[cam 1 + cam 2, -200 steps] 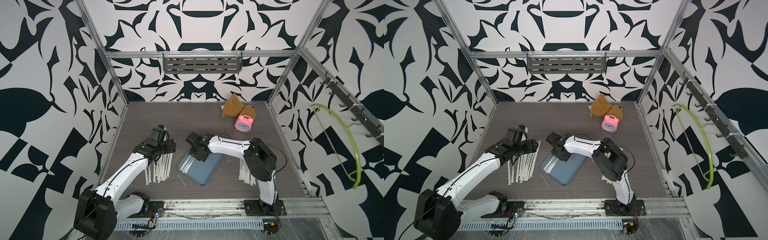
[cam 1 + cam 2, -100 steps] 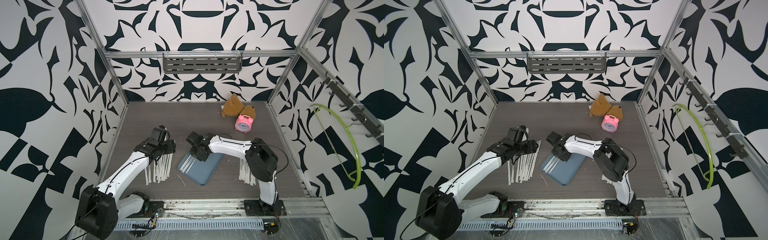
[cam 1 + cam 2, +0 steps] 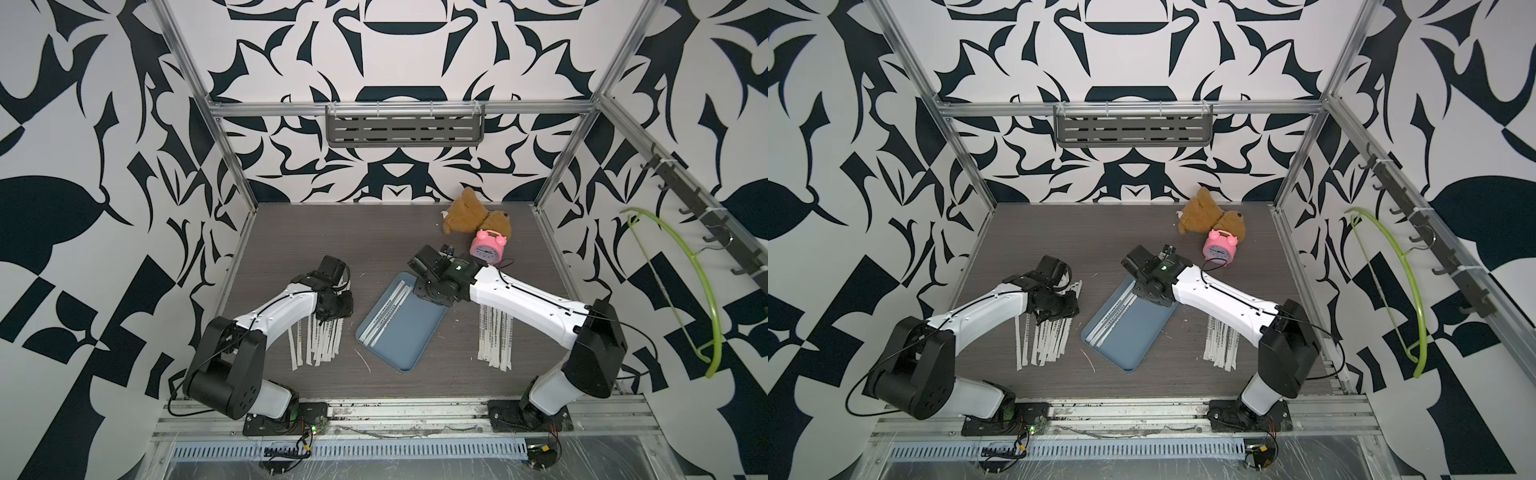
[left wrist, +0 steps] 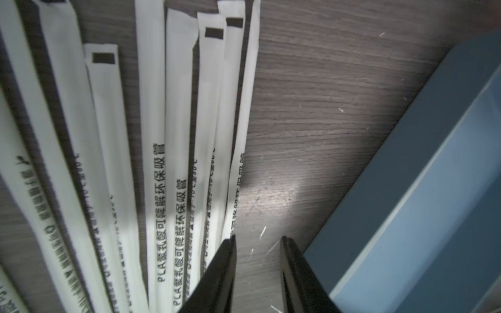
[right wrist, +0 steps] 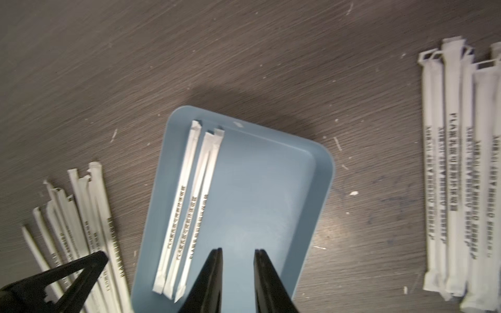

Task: Put the straws into the storage box
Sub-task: Pick up the straw from the center of the board.

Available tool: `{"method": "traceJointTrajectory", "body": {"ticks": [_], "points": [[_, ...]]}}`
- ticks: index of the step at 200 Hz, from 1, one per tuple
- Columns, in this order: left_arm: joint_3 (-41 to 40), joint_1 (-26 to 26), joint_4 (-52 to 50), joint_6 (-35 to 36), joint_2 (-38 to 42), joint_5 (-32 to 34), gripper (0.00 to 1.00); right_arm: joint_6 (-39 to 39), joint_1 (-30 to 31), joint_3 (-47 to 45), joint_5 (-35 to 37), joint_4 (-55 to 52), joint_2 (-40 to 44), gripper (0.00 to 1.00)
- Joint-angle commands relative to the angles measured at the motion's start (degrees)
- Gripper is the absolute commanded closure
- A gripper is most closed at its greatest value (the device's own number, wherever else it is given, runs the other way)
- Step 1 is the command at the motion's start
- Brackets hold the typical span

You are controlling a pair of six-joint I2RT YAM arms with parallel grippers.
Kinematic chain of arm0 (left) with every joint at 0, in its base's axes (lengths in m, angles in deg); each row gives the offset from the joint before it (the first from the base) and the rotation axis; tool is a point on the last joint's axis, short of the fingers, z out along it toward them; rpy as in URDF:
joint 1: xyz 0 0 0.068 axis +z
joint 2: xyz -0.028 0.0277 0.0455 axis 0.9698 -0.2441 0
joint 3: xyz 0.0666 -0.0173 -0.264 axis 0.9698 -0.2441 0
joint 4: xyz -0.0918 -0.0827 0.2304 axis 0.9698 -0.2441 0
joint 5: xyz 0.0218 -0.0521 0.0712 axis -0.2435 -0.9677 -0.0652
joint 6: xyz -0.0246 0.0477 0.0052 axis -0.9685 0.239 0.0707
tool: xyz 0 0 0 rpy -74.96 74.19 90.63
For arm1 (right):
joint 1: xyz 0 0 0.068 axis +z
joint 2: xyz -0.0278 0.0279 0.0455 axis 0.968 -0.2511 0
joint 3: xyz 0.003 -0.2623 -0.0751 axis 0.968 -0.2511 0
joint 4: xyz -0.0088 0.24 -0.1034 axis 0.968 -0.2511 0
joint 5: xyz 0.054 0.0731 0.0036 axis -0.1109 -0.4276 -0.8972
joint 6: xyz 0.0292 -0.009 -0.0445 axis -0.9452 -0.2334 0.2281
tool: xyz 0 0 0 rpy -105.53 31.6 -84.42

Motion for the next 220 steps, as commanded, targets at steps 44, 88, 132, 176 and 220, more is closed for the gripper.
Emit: {"method": "traceJointTrajectory", "body": {"ticks": [44, 88, 132, 176, 220], "points": [[6.41, -0.20, -5.39, 3.23, -5.93, 4.79, 0.72, 3.25, -0.33, -2.33, 2.59, -1.56, 0.38, 0.75], [8.29, -0.49, -6.81, 5.39, -8.80, 6.47, 0.72, 3.16, -0.67, -4.48, 2.48, -0.91, 1.30, 0.75], [10.14, -1.45, -7.61, 6.72, -11.57, 7.79, 0.77, 3.17, -0.67, -5.77, 2.88, -0.71, 0.98, 0.76], [11.36, -2.35, -7.69, 7.36, -13.53, 9.02, 0.82, 3.42, -0.67, -6.08, 2.83, -0.41, 0.49, 0.76], [12.05, -2.44, -7.69, 8.28, -14.81, 8.40, 0.87, 3.80, -0.68, -6.22, 3.30, -0.37, -0.01, 0.77]]}}
